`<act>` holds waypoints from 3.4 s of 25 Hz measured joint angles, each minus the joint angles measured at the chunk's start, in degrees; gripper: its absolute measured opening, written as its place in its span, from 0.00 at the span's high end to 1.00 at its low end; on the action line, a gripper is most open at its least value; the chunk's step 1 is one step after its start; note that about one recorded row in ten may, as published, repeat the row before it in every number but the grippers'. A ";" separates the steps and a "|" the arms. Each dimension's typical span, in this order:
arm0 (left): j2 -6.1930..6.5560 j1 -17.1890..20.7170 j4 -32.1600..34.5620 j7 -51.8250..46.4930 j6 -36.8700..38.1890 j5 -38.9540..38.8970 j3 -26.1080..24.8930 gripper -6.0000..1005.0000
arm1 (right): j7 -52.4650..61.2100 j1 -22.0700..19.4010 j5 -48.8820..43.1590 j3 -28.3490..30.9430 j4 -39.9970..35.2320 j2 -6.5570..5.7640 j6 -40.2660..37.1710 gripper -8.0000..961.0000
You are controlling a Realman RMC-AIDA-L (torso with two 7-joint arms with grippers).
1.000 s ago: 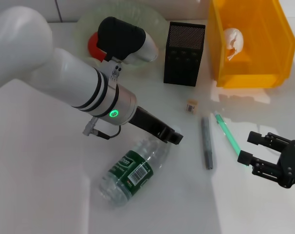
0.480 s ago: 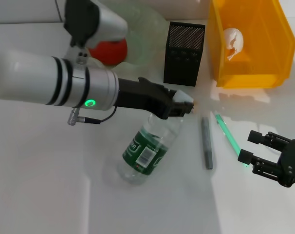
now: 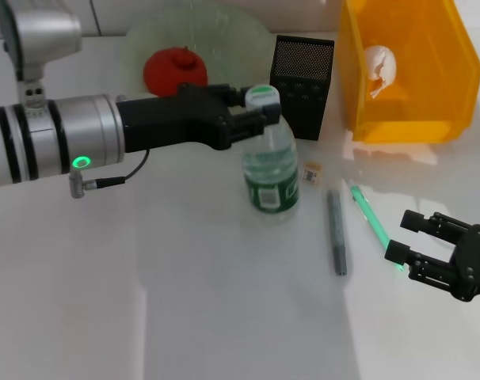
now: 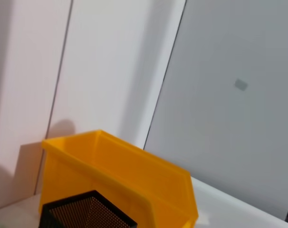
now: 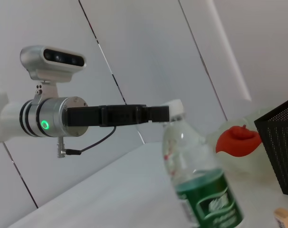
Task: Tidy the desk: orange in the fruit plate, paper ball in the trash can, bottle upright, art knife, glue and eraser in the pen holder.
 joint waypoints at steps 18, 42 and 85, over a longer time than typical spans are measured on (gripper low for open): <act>-0.27 0.61 -26.50 43.23 9.35 -37.45 -3.74 0.55 | 0.23 2.69 0.16 0.87 3.04 0.13 0.09 0.26; -0.54 -4.41 -46.87 67.66 18.79 -45.28 -2.73 0.54 | -1.15 6.58 0.15 1.50 7.39 0.19 0.91 0.26; 9.72 1.19 -34.83 39.13 36.93 -12.48 -8.27 0.27 | 48.64 10.13 -7.49 1.95 -41.61 -3.37 -14.43 0.26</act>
